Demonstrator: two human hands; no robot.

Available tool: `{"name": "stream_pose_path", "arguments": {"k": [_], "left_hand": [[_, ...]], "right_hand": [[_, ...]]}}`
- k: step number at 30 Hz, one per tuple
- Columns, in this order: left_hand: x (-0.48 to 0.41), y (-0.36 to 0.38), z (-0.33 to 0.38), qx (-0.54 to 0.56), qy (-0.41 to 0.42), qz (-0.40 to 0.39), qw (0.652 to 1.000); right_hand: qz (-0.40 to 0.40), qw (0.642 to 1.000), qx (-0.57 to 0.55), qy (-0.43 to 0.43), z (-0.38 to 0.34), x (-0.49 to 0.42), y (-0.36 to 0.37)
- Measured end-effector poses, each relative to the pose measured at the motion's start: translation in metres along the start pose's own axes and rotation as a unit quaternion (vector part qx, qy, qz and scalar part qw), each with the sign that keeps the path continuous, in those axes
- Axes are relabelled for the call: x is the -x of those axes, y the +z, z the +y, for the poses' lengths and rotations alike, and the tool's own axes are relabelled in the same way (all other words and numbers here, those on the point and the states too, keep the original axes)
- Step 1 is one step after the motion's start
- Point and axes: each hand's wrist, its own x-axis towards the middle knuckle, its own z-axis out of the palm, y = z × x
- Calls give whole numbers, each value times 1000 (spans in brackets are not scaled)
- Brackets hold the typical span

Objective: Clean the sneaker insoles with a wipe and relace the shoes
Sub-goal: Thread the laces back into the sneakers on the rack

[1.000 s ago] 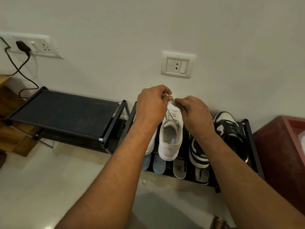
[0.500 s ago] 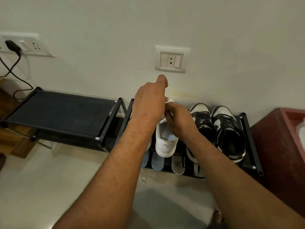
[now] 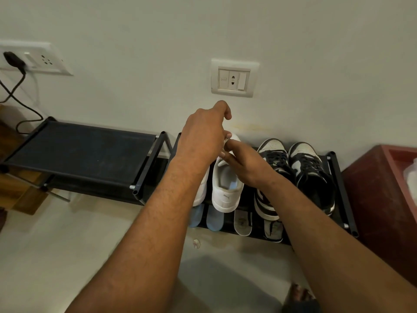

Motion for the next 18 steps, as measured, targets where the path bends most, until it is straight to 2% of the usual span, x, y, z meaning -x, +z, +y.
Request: {"name": "stream_pose_path", "arguments": {"k": [2,6,10,14,18], "left_hand": [[0,-1,-2,4,-3,-12,1000],[0,-5,-6,15,-7,-31,999],[1,-5,-7,20,-1,-40,999],[1,-4,-8,16,3,-42,999],[1,-6,-10,28,-1,-67,997]], "right_hand": [[-8,1000,-6,7,0,-1,1],[-40,995,-94,19,-2,1,-6],[-62,993,-98,24,9,-1,-8],[-13,996,-88,33,18,-3,-9],[73,997,16,22,24,-6,-14]]}}
